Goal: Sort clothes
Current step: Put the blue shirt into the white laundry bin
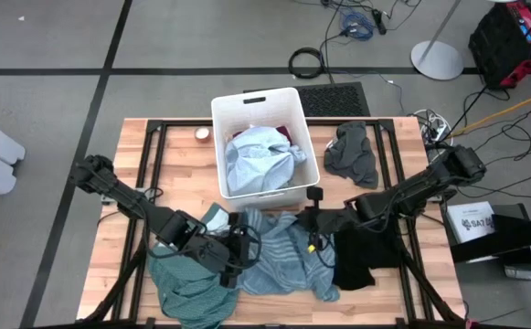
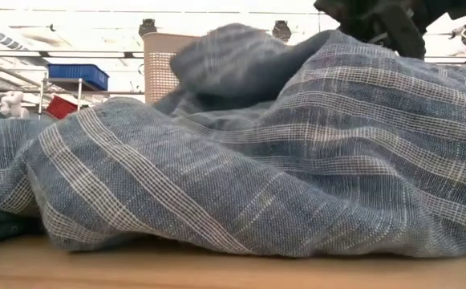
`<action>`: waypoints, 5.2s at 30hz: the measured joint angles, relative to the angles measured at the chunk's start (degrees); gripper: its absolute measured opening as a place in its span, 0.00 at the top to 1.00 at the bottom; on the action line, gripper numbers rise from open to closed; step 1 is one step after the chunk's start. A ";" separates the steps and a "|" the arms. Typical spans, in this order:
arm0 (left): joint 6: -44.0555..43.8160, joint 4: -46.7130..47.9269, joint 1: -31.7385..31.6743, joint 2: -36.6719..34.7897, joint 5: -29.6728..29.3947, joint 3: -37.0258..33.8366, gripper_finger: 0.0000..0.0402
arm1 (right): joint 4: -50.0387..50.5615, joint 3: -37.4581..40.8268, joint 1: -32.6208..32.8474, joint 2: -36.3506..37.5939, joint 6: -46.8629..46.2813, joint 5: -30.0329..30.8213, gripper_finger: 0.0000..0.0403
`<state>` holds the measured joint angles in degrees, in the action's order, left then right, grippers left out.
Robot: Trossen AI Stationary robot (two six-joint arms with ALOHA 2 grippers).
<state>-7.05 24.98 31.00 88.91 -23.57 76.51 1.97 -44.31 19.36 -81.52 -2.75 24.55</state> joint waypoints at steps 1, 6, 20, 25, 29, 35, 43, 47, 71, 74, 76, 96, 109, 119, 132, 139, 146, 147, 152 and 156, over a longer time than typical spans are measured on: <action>0.27 -0.53 -0.05 0.02 0.00 0.00 0.46 | -0.88 0.00 0.38 0.24 -0.10 0.01 0.98; 0.41 -0.53 -0.65 0.04 0.01 0.00 0.46 | -4.02 -0.02 2.96 0.51 -0.29 -0.06 0.98; -2.98 -8.06 -3.83 0.81 7.10 0.00 0.46 | -15.61 -0.07 8.78 0.51 3.03 -0.85 0.97; -2.02 -10.13 -5.48 4.40 10.73 0.00 0.46 | -20.33 -0.07 10.50 0.51 6.58 -0.89 0.96; -0.14 -12.29 -7.11 7.74 12.22 -0.01 0.46 | -23.07 -0.09 11.59 0.51 8.02 -0.84 0.96; 3.50 -15.60 -8.24 10.29 12.24 0.00 0.46 | -23.71 -0.09 11.93 0.51 8.14 -0.89 0.96; 2.36 -15.81 -9.52 10.36 13.09 0.00 0.46 | -27.68 -0.09 11.89 0.51 11.12 -1.52 0.96; -0.11 -16.95 -10.80 11.14 16.24 0.00 0.46 | -30.58 -0.09 11.89 0.51 14.52 -0.28 0.96; 2.97 -24.04 -11.92 15.47 18.64 0.01 0.94 | -26.62 -0.24 11.86 0.55 14.55 0.02 0.95; 2.99 -23.74 -11.93 15.47 18.67 0.20 0.95 | -24.36 -0.31 11.86 0.64 14.55 0.43 0.89; 2.98 -23.39 -11.93 15.47 18.66 0.22 0.95 | -22.97 -0.33 11.89 0.64 13.94 1.67 0.82; 6.04 -19.96 -11.46 4.73 15.09 0.50 0.95 | 29.19 -13.74 19.26 22.74 -16.65 5.55 0.42; 17.83 -37.56 -12.04 -12.35 7.27 0.50 0.95 | 34.77 -13.66 21.74 23.85 -21.61 5.73 0.43; 24.89 -53.65 -21.19 -16.26 1.97 0.50 0.95 | 34.78 -13.66 21.74 23.83 -20.61 5.73 0.43; 17.42 -50.51 -43.21 -16.18 2.70 1.14 0.95 | 34.76 -13.66 21.70 23.79 -18.08 10.08 0.43; 7.69 -39.08 -53.00 -10.72 12.64 1.22 0.95 | 34.74 -13.66 20.77 23.79 -16.85 11.39 0.43; 8.11 -34.46 -56.32 -1.97 15.46 1.20 0.95 | 34.74 -13.66 20.08 23.79 -16.27 11.70 0.43; 8.77 -33.49 -56.90 -0.80 15.45 1.20 0.95 | 34.76 -13.66 20.08 23.79 -16.26 11.69 0.43; 8.93 -23.78 -60.29 3.07 12.22 1.20 0.95 | 36.36 -13.66 20.08 23.79 -16.36 11.59 0.43; 9.08 -14.74 -61.84 5.08 11.99 1.20 0.95 | 39.29 -13.66 20.10 23.79 -18.45 11.58 0.43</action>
<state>2.03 10.24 -30.84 93.98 -11.58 77.71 41.26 -57.98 39.46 -57.74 -21.21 36.13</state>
